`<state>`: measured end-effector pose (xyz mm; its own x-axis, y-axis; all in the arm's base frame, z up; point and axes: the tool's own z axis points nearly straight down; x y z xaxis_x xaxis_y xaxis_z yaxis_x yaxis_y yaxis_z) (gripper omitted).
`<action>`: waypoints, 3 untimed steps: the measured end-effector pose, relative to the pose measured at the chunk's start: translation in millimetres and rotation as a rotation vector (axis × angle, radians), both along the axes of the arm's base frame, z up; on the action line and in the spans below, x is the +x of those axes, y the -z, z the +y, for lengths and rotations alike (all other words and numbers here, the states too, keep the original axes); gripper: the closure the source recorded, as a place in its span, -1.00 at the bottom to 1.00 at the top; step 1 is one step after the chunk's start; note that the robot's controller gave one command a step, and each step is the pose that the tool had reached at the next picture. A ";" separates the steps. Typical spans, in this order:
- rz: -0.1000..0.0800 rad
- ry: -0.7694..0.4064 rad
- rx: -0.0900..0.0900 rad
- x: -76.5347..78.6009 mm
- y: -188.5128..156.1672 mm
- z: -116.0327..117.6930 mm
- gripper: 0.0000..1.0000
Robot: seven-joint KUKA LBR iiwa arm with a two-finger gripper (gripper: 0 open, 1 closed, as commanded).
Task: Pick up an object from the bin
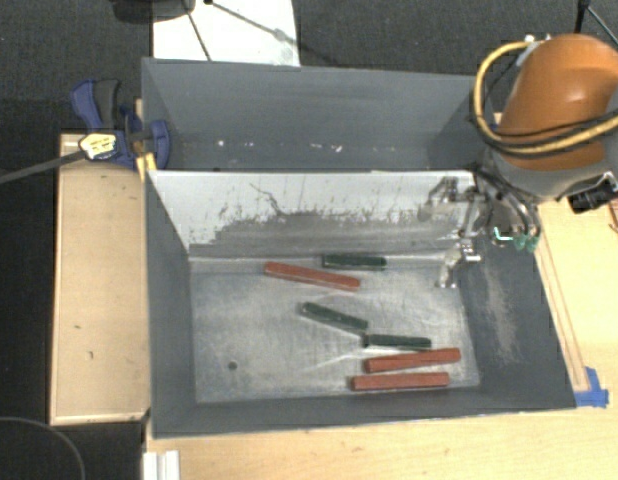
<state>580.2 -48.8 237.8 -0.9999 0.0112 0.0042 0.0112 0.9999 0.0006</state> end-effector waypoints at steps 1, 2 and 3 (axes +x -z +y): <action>-0.008 -0.001 -0.001 1.4 -4.7 0.2 -1.00; -0.013 0.029 -0.001 -26.5 47.1 8.1 -1.00; -0.007 0.036 0.000 -80.1 91.5 31.4 -1.00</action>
Offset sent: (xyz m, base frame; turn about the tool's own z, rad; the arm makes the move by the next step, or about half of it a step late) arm -0.0465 0.0135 -0.0835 0.0545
